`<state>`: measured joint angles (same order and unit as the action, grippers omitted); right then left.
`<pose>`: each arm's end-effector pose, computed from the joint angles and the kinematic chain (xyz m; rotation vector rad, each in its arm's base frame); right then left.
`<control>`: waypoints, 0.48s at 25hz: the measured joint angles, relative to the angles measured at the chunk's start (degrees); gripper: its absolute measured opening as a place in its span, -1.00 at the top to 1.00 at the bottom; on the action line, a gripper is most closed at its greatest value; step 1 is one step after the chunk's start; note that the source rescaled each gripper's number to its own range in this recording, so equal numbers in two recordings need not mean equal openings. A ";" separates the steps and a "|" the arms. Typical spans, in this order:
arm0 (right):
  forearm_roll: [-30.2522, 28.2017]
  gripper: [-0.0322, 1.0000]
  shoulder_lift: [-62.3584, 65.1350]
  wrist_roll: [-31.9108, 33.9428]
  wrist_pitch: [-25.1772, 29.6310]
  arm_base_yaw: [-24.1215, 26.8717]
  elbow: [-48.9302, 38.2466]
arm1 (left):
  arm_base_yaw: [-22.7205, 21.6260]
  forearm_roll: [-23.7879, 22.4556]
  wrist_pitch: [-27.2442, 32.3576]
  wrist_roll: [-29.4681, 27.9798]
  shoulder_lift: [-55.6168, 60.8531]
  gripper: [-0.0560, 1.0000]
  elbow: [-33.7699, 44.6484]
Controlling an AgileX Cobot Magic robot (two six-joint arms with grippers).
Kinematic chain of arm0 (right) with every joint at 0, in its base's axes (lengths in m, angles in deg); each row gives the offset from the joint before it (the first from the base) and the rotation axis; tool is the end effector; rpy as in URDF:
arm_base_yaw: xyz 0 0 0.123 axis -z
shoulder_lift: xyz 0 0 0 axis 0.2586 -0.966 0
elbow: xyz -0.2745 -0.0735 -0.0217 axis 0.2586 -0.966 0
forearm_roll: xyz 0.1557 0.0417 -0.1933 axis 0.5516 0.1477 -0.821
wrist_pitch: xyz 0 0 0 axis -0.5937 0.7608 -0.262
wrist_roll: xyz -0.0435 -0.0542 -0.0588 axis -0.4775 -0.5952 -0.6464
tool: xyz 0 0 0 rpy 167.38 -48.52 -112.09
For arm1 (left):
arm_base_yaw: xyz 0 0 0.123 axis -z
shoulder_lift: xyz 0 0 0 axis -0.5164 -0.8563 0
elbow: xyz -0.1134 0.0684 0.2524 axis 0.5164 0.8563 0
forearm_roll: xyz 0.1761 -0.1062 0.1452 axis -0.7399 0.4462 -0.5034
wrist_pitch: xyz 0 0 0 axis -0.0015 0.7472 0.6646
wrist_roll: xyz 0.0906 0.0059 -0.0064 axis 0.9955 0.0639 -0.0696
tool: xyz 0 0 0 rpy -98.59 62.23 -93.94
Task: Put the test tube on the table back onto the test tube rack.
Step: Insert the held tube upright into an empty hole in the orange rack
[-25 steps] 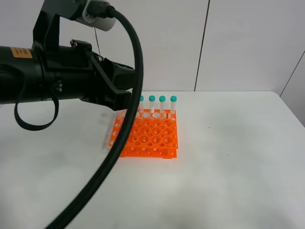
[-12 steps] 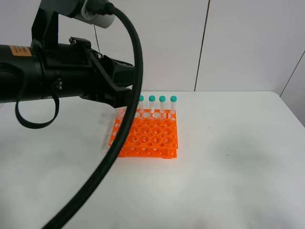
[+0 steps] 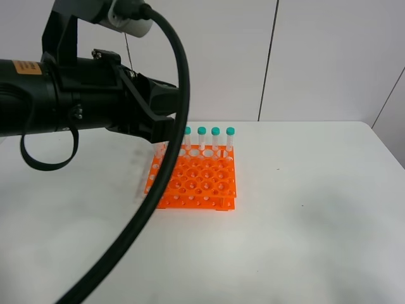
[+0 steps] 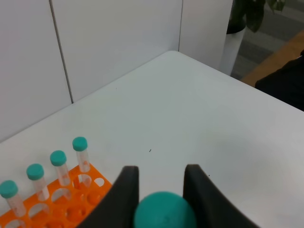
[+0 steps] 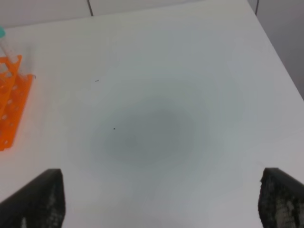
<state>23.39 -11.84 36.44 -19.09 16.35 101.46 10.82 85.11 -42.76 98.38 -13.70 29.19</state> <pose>-0.0067 -0.0053 0.2800 0.1234 2.0216 -0.0371 0.1962 -0.1821 0.3398 0.6273 1.8026 -0.6152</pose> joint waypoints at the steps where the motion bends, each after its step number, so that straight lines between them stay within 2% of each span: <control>1: 0.00 -0.72 0.06 0.02 0.00 0.00 -0.04 | 0.00 0.00 0.00 0.05 0.00 0.89 0.00; 12: 0.00 -0.72 0.07 1.28 -0.30 0.00 -0.04 | 0.00 0.00 -1.53 0.05 0.00 0.89 2.50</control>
<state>23.39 -11.77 37.72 -19.39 16.35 101.42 10.82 85.11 -44.30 98.44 -13.70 31.69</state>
